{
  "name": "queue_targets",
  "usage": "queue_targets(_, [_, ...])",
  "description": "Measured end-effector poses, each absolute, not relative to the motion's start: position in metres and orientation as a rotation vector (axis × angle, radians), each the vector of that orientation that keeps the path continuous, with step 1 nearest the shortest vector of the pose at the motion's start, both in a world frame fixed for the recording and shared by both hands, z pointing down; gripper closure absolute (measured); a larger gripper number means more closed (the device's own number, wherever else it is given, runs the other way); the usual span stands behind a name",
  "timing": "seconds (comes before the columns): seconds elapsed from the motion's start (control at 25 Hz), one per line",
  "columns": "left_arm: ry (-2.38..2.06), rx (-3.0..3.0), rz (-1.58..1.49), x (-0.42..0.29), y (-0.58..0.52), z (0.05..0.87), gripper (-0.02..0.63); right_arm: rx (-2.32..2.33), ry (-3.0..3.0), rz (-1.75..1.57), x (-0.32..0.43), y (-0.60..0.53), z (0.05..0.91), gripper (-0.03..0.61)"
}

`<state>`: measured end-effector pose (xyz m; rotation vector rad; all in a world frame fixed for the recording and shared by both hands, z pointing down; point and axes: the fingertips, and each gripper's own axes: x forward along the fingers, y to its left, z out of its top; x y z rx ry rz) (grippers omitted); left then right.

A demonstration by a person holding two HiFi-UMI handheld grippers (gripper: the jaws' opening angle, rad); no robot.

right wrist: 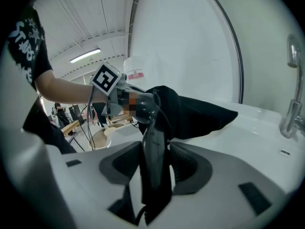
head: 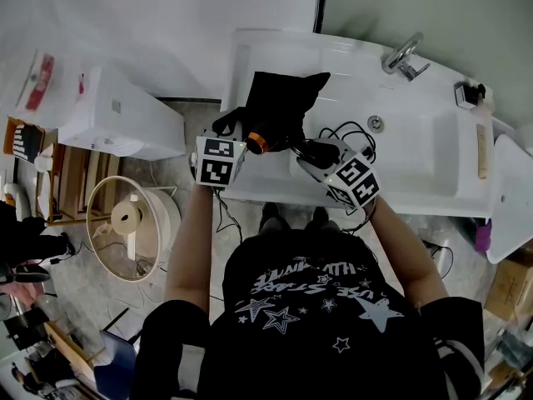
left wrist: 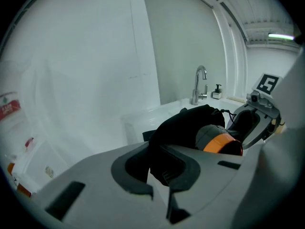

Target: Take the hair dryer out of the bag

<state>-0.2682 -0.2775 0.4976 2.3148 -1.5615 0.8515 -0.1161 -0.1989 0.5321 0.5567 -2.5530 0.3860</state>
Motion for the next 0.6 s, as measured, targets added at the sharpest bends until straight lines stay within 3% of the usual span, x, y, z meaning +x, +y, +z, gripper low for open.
queue_targets(0.6, [-1.585,2.264,0.709,-0.274,-0.272,0.491,0.588,0.420,-2.681,0.423,-0.105,-0.167,0.500,0.385])
